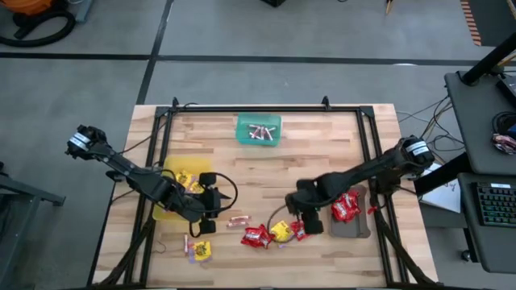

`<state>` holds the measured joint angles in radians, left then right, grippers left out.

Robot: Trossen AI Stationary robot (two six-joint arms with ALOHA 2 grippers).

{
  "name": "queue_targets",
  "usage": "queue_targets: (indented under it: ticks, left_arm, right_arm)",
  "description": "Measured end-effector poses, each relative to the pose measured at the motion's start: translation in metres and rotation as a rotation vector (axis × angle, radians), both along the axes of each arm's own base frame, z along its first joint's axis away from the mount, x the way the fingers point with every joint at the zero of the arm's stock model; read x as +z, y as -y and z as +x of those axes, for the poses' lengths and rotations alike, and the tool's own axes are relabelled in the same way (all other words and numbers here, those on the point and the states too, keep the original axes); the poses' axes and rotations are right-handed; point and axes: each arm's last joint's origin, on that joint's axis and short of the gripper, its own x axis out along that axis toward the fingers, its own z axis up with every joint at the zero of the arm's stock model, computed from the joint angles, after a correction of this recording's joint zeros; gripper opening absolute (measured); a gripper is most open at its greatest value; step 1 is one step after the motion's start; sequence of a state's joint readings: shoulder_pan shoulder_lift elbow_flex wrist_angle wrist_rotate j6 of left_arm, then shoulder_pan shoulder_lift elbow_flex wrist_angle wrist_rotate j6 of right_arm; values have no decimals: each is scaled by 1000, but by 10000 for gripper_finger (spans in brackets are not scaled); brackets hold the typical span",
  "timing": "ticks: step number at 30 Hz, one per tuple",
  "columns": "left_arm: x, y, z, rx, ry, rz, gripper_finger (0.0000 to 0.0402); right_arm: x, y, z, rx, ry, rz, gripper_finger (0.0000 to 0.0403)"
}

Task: Sort candy
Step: Put the red candy into the black bin

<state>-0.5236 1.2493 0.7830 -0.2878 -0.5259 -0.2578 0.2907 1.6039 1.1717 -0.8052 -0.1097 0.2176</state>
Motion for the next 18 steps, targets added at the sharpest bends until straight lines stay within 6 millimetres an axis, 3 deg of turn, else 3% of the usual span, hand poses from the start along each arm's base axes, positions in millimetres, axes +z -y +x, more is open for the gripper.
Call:
queue_targets:
  ticks: [10,18]
  left_arm:
    - [-1,1,1,-6,-2,9,118]
    - [0,1,2,-6,9,2,118]
  right_arm:
    - [-11,-26,-13,-21,-9,-5,108]
    - [-22,-31,-16,-20,22,12,70]
